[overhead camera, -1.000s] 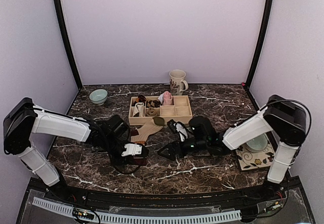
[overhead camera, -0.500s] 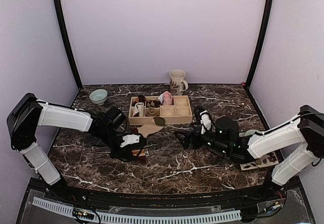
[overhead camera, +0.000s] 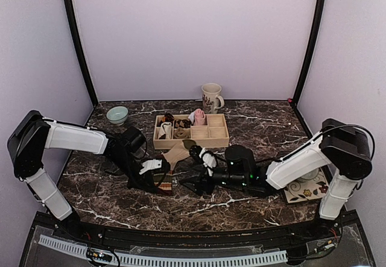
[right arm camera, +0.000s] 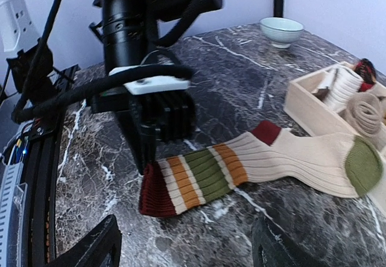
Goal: Roll the socks
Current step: Roll the sock at the center of the board.
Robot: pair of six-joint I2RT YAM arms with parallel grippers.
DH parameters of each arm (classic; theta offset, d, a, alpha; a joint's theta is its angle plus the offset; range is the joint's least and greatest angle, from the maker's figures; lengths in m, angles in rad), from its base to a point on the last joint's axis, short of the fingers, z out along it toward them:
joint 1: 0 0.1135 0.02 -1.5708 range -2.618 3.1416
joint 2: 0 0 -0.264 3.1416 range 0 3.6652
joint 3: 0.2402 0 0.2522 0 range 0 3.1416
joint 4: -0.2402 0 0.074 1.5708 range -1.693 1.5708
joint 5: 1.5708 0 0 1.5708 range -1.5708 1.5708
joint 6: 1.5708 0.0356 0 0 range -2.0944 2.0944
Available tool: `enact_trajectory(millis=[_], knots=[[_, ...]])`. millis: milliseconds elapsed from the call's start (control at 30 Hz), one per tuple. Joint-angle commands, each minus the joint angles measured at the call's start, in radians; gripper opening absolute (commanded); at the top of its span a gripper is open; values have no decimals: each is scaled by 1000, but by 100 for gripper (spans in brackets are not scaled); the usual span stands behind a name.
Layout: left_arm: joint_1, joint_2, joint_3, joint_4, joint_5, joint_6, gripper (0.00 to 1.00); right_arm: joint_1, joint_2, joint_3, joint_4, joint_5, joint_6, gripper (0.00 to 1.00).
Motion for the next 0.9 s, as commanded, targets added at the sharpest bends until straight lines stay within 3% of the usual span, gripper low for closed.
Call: enact_trajectory(millis=[0,133,533,867], knots=[[10,-17,21,-50,41,21,0,65,86,83,23,-20,-84,71],[10,2,41,-60,51,21,0,90,157,114,50,-24,-118,62],[56,20,56,-89,73,53,0,159,316,219,47,34,-217,51],[58,34,86,-117,82,64,0,164,385,262,101,120,-204,45]])
